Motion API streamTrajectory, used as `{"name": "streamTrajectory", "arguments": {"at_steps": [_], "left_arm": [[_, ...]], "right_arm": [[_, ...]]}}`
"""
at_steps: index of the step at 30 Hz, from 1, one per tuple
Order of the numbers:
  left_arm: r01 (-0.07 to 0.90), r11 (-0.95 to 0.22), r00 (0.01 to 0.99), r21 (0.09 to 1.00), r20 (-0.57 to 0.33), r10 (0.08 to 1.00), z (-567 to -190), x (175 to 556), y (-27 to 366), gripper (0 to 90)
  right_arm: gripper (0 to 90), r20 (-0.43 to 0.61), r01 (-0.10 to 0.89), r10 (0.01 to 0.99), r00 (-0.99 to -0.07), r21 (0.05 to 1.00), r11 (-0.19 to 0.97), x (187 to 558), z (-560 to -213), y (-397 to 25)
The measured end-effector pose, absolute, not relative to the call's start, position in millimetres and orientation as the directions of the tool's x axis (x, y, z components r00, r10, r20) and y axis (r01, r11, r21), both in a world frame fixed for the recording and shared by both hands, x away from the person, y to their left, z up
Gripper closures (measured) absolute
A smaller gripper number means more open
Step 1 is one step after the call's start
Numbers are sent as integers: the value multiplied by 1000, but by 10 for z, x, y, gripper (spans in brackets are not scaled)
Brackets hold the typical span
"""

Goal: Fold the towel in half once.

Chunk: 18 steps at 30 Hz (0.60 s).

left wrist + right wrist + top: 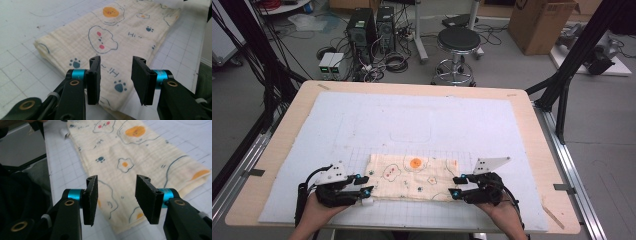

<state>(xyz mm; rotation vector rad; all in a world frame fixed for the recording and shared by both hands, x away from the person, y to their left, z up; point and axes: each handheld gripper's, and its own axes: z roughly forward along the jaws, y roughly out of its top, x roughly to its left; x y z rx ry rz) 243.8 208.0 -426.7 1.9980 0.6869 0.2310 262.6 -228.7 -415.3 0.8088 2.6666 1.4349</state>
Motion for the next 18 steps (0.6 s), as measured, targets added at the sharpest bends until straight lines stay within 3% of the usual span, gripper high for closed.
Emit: {"name": "streamTrajectory", "arguments": {"at_steps": [3, 9, 18], "left_arm": [[370, -358, 824, 857, -125, 553, -4252, 2473, 2065, 592], [383, -326, 818, 864, -154, 554, -4223, 2533, 2061, 567], [398, -303, 792, 866, -157, 590, -4150, 2827, 1890, 725]], "right_arm": [[480, 235, 444, 454, -859, 784, 433, 2681, -4128, -2268], [467, 231, 448, 474, -850, 790, 419, 2765, -4116, -2229], [670, 190, 427, 489, -851, 793, 435, 2965, -4026, -2044]]}}
